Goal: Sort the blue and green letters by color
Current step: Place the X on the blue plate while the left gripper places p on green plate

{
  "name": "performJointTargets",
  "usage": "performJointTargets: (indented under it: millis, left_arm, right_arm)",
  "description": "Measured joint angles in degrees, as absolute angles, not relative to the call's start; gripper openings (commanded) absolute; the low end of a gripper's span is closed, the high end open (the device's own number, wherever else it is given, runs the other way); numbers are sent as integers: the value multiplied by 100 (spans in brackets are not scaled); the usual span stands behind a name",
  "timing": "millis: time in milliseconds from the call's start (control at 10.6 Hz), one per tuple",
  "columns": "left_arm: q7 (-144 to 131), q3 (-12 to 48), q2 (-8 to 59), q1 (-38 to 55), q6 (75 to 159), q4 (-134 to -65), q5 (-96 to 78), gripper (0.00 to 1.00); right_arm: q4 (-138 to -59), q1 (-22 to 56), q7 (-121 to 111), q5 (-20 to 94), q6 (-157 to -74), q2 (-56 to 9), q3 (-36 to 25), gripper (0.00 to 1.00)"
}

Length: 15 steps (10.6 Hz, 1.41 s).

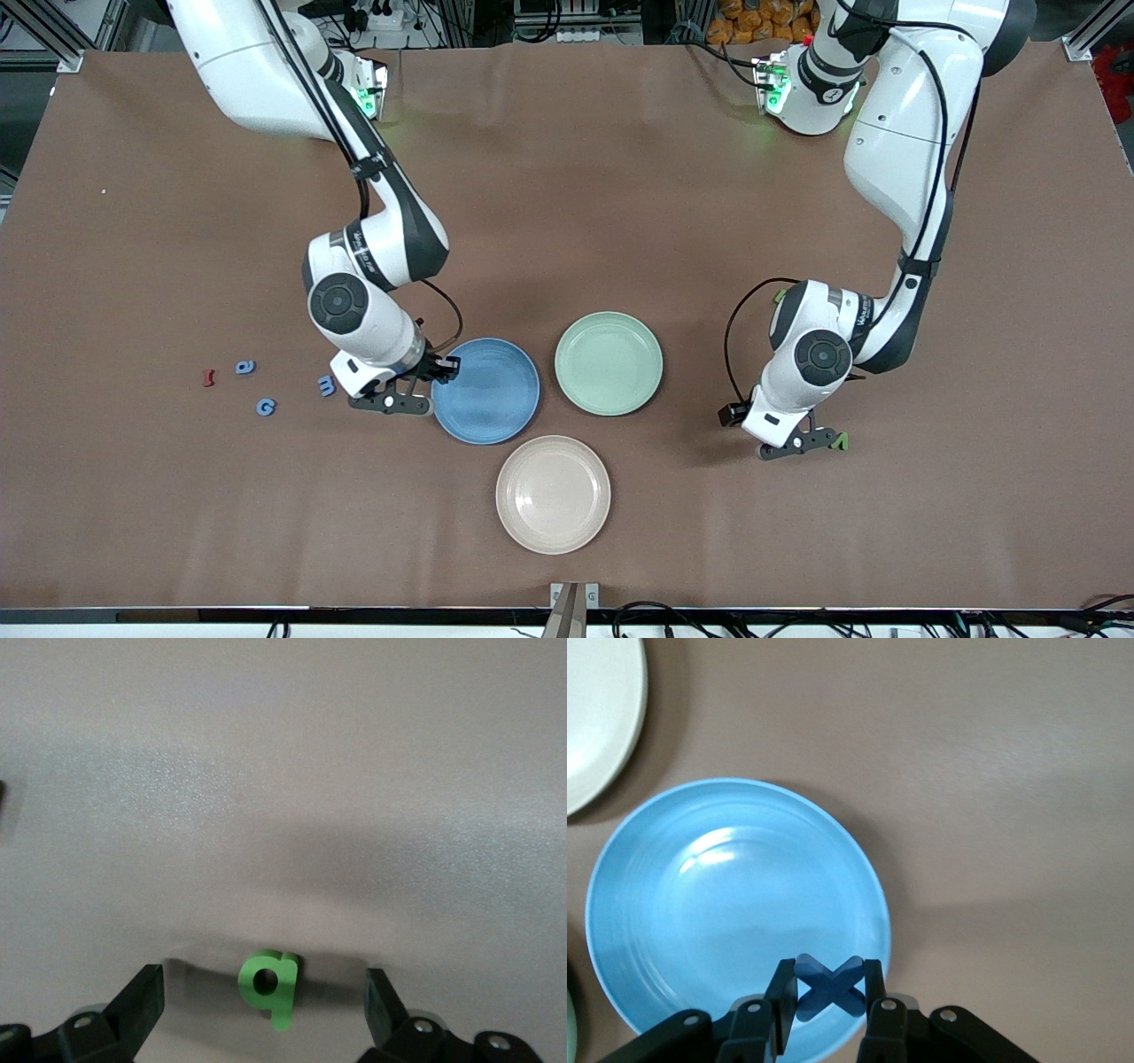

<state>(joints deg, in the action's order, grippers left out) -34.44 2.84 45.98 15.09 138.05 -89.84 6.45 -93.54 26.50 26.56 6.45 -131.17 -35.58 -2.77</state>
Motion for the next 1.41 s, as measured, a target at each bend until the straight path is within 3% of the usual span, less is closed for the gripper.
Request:
performJointTargets:
  millis: [94, 188, 282, 377, 471, 847, 1412]
  left_arm:
    - [-3444, 284, 4598, 1506, 13805, -8984, 645, 100]
    - [-3444, 284, 4598, 1504, 13805, -8983, 645, 100]
    - [-3444, 287, 4598, 1504, 13805, -8981, 645, 100]
    - [-3444, 288, 4598, 1504, 13805, -8981, 645, 74]
    - [-3444, 288, 4599, 1504, 13805, -8981, 645, 1]
    - [-3450, 319, 4585, 1512, 13813, -8953, 586, 0]
    - [-3475, 349, 4581, 1522, 13820, -8900, 499, 0]
  right_arm:
    - [-9170, 2691, 2712, 645, -13125, -3718, -279, 27]
    - [-8991, 2751, 2769, 645, -13129, -3861, -278, 57]
    - [-8842, 2837, 2833, 645, -13130, -3975, -279, 100]
    - [-8739, 2936, 2884, 644, -13130, -4051, -279, 100]
    - [-8678, 3037, 2913, 616, -13134, -4088, -285, 100]
    - [-8603, 3204, 2849, 14, -13144, -4096, -389, 100]
    - [-8503, 2481, 920, -20, -13133, -4073, -469, 100]
